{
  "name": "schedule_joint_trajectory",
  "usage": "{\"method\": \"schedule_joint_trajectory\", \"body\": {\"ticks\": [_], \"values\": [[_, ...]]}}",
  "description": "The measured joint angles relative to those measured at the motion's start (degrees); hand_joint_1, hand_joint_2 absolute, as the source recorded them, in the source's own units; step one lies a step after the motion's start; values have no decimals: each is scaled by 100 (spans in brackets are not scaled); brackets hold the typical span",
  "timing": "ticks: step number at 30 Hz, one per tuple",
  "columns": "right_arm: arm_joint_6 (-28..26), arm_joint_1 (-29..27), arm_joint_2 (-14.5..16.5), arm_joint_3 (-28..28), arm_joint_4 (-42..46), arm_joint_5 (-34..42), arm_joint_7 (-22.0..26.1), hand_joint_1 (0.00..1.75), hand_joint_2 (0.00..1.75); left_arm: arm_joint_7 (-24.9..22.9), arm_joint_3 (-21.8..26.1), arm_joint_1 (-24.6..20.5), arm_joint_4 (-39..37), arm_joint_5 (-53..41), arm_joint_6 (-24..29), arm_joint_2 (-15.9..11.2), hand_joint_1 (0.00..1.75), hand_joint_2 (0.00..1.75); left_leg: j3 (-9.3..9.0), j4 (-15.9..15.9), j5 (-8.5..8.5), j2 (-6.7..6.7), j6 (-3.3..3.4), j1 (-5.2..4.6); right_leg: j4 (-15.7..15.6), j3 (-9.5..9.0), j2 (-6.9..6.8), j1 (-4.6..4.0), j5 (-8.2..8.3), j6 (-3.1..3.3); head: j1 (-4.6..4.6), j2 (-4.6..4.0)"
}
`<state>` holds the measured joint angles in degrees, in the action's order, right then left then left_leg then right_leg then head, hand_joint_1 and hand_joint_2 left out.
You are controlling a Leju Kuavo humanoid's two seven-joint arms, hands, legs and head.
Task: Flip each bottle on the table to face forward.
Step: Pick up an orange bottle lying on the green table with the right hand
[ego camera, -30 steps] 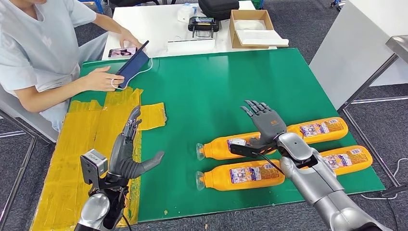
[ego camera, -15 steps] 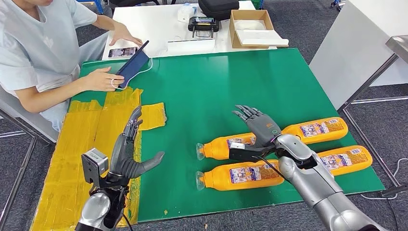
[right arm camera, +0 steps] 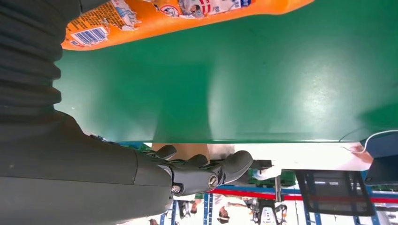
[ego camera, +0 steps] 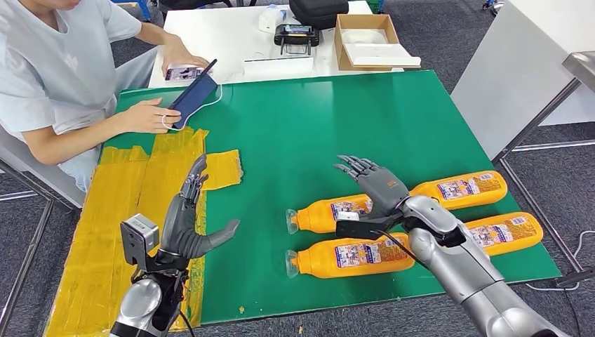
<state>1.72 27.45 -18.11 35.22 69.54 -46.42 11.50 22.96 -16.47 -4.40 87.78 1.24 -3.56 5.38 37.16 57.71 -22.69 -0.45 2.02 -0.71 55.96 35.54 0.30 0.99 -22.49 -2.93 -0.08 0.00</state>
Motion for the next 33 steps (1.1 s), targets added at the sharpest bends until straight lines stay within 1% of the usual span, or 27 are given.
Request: {"method": "schedule_joint_trajectory", "body": {"ticks": [3, 6, 12, 33], "values": [[22, 0, -54, 49, 7, 3, -5, 0, 175, 1, 2, -14, -32, 1, 2, 0, 0, 175, 0, 0, 0, 0, 0, 0, 0, 0, 0, 0, 0, 0, 0, 0], [157, 18, -121, 118, -21, -10, -60, 0, 175, 1, 2, -47, -73, 2, 2, 0, 0, 175, 1, 0, 0, -1, 0, 0, 0, 0, 0, 0, 0, 0, 0, 0], [316, 126, -232, 300, -285, 86, -77, 0, 175, 3, 4, -110, -169, 17, 0, 0, 0, 175, 2, 0, 0, -1, 0, 0, 0, 0, 0, 0, 1, -1, 0, 0], [326, 162, -260, 369, -380, 87, -74, 0, 175, 3, 4, -128, -211, 18, -1, 2, 0, 175, 2, 0, 0, -1, 0, 0, 0, 0, 0, 0, 1, -1, 1, 0]]}}
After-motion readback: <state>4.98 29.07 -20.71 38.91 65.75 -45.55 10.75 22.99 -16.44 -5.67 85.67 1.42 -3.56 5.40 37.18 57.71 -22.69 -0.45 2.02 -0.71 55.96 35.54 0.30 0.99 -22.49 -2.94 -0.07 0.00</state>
